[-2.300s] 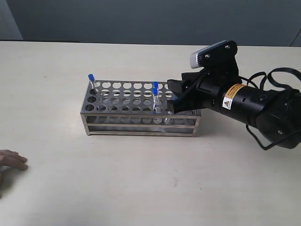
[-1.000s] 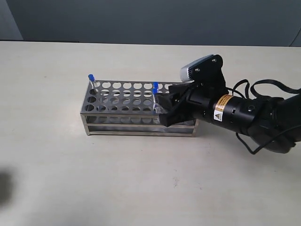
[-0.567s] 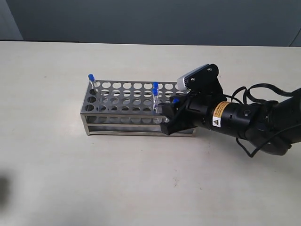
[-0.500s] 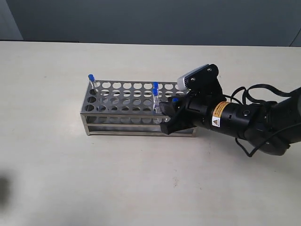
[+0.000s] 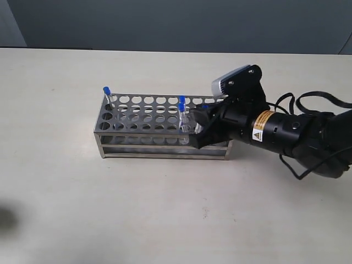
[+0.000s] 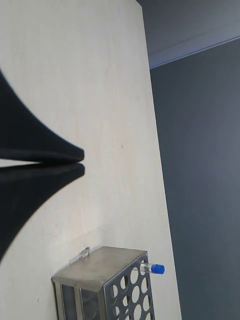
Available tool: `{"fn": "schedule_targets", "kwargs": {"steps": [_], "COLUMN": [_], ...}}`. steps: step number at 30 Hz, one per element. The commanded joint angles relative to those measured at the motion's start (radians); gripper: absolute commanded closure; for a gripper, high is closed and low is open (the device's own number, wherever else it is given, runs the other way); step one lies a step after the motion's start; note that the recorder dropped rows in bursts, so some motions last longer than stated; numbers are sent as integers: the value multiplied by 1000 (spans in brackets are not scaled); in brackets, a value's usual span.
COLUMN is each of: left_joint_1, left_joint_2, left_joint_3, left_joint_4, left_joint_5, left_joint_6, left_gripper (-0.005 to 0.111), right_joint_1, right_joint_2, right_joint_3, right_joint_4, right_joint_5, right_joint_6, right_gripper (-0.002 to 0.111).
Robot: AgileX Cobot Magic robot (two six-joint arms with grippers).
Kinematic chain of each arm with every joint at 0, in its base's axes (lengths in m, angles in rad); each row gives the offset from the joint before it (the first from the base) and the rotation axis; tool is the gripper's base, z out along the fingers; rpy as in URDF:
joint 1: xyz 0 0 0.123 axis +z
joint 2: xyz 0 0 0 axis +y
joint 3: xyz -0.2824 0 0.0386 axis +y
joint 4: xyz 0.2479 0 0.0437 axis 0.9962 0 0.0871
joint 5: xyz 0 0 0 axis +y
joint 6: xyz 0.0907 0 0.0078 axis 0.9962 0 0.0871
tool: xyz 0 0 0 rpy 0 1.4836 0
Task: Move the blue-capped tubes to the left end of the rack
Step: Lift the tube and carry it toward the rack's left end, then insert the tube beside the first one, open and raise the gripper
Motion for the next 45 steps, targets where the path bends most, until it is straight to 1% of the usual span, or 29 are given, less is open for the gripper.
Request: {"fn": "schedule_targets", "kwargs": {"steps": [1, 4, 8, 12, 18, 24, 28, 40, 45], "left_joint_1": [-4, -4, -4, -4, -4, -4, -4, -4, -4], "left_joint_2": [3, 3, 3, 3, 3, 3, 3, 3, 3], "left_joint_3": [-5, -5, -5, -5, -5, -5, -5, -5, -5], "left_joint_4": [-5, -5, -5, -5, -5, -5, -5, -5, -5], "left_joint_5": [-8, -8, -8, -8, -8, -8, -8, -8, -8], "left_joint_6": [-1, -1, -1, -1, -1, -1, -1, -1, -1], "left_gripper": [106, 106, 106, 106, 106, 106, 106, 106, 106], "right_joint_1": [-2, -2, 11, 78, 185, 252, 265, 265, 265], "right_joint_2": [-96, -137, -144, -123, -20, 121, 198, 321, 352], "right_joint_3": [-1, -24, -115, -233, -393, -524, -599, -712, -747], "right_joint_4": [-12, -45, -127, -141, -146, -190, -190, -190, -193], "right_joint_5": [-33, -20, 24, 132, 142, 168, 241, 254, 305], "right_joint_6": [4, 4, 57, 57, 57, 57, 57, 42, 42], "right_gripper": [109, 109, 109, 109, 109, 109, 109, 109, 109]}}
